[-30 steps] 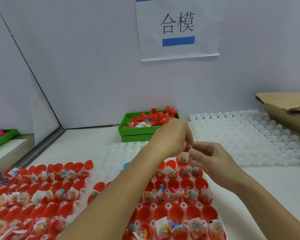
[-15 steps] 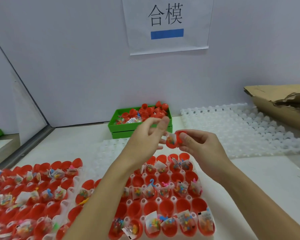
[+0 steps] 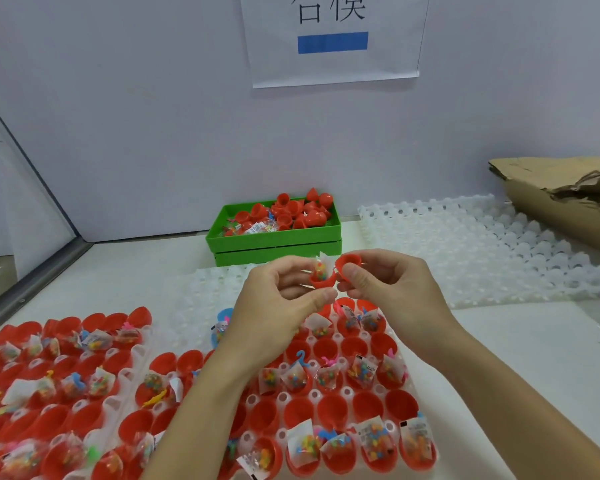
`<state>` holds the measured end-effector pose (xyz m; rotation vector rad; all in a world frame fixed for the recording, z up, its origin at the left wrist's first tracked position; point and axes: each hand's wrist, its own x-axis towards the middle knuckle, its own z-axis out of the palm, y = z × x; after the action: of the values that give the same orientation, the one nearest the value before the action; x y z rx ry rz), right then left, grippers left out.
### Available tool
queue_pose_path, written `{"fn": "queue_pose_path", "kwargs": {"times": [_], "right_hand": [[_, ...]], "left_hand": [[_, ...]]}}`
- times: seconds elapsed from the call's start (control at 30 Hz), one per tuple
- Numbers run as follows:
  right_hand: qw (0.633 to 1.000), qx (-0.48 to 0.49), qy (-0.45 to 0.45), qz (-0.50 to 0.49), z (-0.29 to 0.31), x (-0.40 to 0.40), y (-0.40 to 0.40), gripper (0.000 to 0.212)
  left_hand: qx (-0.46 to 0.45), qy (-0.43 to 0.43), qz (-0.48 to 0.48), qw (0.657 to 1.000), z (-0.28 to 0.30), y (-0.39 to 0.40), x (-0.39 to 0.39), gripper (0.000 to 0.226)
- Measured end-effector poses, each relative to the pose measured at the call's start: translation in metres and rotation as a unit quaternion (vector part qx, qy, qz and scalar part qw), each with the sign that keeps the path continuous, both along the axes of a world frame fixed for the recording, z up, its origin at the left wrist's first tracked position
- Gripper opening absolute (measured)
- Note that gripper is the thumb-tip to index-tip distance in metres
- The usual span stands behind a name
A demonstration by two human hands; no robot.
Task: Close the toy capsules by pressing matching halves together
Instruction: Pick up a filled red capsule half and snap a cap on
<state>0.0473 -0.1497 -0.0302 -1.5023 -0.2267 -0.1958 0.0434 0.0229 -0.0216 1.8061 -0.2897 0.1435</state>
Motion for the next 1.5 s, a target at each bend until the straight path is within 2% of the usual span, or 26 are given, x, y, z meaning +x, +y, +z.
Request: {"fn": "queue_pose_path", "kwargs": {"times": [0.23,0.47,0.67,0.87,1.03,1.5], "right_hand": [[0.999,-0.04,-0.016,0.012,0.001,-0.002,-0.001,0.034],[0.991,-0.103,-0.081,0.031,0.005,-0.003,-0.003,0.037],[0.985,-0.132,-0.11,0.036,0.006,-0.005,-0.005,0.041],[0.979,-0.15,-0.138,0.012,0.006,-0.005,-0.002,0.034],[0.974,-0.163,-0.156,0.001,0.006,-0.006,0.0,0.034],[0.97,-0.182,-0.164,0.004,0.004,-0.006,0.0,0.036]], "left_hand": [[-0.011,-0.004,0.0,1.0,-0.004,0.007,-0.009,0.025],[0.018,-0.018,0.001,1.0,-0.005,0.01,-0.015,0.034],[0.034,-0.056,0.016,0.998,-0.002,0.007,-0.019,0.025],[0.048,-0.093,0.035,0.994,-0.003,0.006,-0.02,0.027],[0.054,-0.102,0.02,0.993,-0.003,0.006,-0.02,0.026],[0.06,-0.136,0.065,0.987,-0.007,0.003,-0.017,0.015]]}}
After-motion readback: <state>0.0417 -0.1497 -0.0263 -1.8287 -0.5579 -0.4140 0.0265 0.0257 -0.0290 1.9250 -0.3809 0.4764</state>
